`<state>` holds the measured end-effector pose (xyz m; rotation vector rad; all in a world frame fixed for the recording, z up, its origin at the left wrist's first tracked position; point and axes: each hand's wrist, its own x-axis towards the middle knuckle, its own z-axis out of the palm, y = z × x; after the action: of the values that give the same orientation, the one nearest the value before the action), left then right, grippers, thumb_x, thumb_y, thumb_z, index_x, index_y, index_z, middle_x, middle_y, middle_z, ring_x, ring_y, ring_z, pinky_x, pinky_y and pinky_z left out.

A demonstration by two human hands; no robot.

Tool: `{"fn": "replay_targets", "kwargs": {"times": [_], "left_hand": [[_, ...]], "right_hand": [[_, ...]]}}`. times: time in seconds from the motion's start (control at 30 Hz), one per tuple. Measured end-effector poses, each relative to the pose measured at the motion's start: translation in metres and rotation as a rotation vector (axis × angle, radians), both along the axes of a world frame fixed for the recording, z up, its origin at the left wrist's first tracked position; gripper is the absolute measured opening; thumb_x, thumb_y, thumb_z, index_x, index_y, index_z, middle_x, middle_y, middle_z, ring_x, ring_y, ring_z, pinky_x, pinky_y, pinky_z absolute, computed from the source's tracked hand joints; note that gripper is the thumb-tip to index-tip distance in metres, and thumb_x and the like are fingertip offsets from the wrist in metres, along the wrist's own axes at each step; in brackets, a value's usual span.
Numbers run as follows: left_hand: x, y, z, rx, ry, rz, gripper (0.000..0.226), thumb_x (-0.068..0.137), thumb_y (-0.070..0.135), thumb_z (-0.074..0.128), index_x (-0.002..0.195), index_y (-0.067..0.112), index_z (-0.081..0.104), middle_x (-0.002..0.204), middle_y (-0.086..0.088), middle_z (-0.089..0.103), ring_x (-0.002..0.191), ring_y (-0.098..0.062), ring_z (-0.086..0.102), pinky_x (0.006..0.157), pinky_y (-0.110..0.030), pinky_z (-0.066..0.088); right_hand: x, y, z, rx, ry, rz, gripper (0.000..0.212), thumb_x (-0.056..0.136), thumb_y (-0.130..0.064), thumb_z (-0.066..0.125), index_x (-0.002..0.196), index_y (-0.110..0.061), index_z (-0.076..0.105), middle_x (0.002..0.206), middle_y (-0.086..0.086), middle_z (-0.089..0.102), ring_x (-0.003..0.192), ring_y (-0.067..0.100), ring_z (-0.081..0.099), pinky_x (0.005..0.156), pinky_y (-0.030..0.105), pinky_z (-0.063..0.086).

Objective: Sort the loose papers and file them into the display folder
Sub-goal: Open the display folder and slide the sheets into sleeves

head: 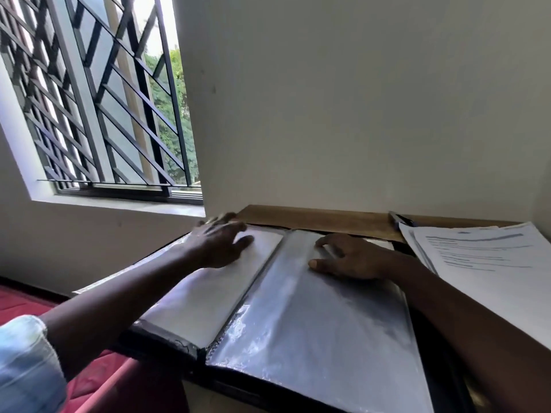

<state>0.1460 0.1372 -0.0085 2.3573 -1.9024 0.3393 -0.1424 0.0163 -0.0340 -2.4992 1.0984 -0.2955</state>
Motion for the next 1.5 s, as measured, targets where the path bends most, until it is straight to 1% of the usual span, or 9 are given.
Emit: {"fn": "replay_targets", "kwargs": {"times": [0.1, 0.2, 0.33, 0.53, 0.77, 0.87, 0.97, 1.23, 1.5], "left_hand": [[-0.043, 0.001, -0.003, 0.157, 0.245, -0.239, 0.086, 0.082, 0.091, 0.023, 0.152, 0.043, 0.039, 0.168, 0.010, 0.026, 0.153, -0.018, 0.028, 0.121, -0.055, 0.026], [-0.064, -0.009, -0.019, 0.263, 0.216, -0.265, 0.099, 0.070, 0.100, 0.014, 0.157, 0.054, 0.019, 0.173, 0.013, 0.006, 0.159, -0.015, 0.005, 0.122, -0.066, 0.005], [-0.062, -0.037, -0.027, 0.235, 0.209, -0.265, 0.104, 0.066, 0.103, 0.009, 0.158, 0.055, 0.014, 0.173, 0.012, 0.003, 0.159, -0.015, 0.000, 0.121, -0.069, 0.000], [-0.057, -0.093, -0.026, 0.185, 0.186, -0.233, 0.093, 0.076, 0.099, 0.014, 0.157, 0.054, 0.020, 0.172, 0.013, 0.010, 0.159, -0.014, 0.008, 0.120, -0.066, 0.010], [-0.064, -0.125, -0.021, 0.173, 0.113, -0.225, 0.078, 0.087, 0.090, 0.021, 0.152, 0.050, 0.034, 0.168, 0.010, 0.026, 0.153, -0.018, 0.027, 0.115, -0.057, 0.025], [-0.076, -0.134, -0.013, 0.194, 0.075, -0.199, 0.068, 0.086, 0.077, 0.030, 0.141, 0.042, 0.049, 0.156, 0.006, 0.043, 0.141, -0.022, 0.043, 0.107, -0.052, 0.032], [-0.102, -0.143, -0.011, 0.132, 0.080, -0.235, 0.048, 0.097, 0.052, 0.039, 0.140, 0.035, 0.052, 0.155, 0.003, 0.044, 0.142, -0.024, 0.042, 0.110, -0.055, 0.032], [-0.189, -0.154, -0.024, 0.103, 0.148, -0.497, 0.058, 0.100, 0.067, 0.036, 0.150, 0.037, 0.041, 0.162, 0.004, 0.037, 0.147, -0.024, 0.037, 0.117, -0.055, 0.028], [-0.184, -0.148, -0.034, 0.032, 0.240, -0.601, 0.047, 0.103, 0.061, 0.036, 0.142, 0.036, 0.048, 0.151, 0.005, 0.046, 0.141, -0.021, 0.041, 0.111, -0.049, 0.033]], "right_hand": [[-0.002, 0.001, -0.001, 0.006, -0.020, -0.006, 0.082, 0.077, -0.083, 0.060, 0.146, -0.040, 0.045, 0.153, -0.009, 0.042, 0.136, 0.015, 0.045, 0.114, 0.035, 0.036], [-0.003, -0.002, 0.000, -0.022, -0.027, -0.017, 0.080, 0.078, -0.081, 0.060, 0.144, -0.038, 0.048, 0.142, -0.010, 0.048, 0.128, 0.014, 0.049, 0.110, 0.034, 0.040], [-0.004, -0.012, 0.001, -0.167, -0.033, -0.068, 0.060, 0.087, -0.070, 0.062, 0.133, -0.031, 0.059, 0.131, -0.008, 0.059, 0.120, 0.015, 0.055, 0.106, 0.035, 0.043], [-0.037, -0.038, 0.009, -0.431, 0.006, -0.274, 0.053, 0.092, -0.067, 0.056, 0.129, -0.031, 0.063, 0.136, -0.002, 0.061, 0.131, 0.022, 0.053, 0.112, 0.043, 0.037], [-0.129, -0.063, 0.025, -0.347, -0.182, -0.755, 0.043, 0.087, -0.048, 0.070, 0.118, -0.018, 0.068, 0.126, 0.007, 0.065, 0.119, 0.028, 0.060, 0.095, 0.034, 0.048], [-0.149, -0.066, 0.014, -0.162, -0.135, -0.736, 0.058, 0.084, -0.058, 0.072, 0.127, -0.021, 0.063, 0.136, 0.005, 0.062, 0.126, 0.028, 0.057, 0.100, 0.036, 0.046], [-0.149, -0.064, 0.006, -0.176, -0.083, -0.690, 0.061, 0.089, -0.065, 0.062, 0.138, -0.029, 0.057, 0.145, 0.003, 0.057, 0.133, 0.026, 0.053, 0.105, 0.039, 0.044], [-0.135, -0.065, 0.007, -0.271, 0.164, -0.688, 0.046, 0.095, -0.058, 0.052, 0.134, -0.033, 0.058, 0.143, 0.001, 0.058, 0.133, 0.024, 0.052, 0.104, 0.039, 0.042], [-0.144, -0.070, 0.007, -0.243, -0.123, -0.751, 0.050, 0.090, -0.046, 0.066, 0.132, -0.021, 0.060, 0.133, 0.008, 0.063, 0.118, 0.029, 0.060, 0.096, 0.039, 0.049]]}}
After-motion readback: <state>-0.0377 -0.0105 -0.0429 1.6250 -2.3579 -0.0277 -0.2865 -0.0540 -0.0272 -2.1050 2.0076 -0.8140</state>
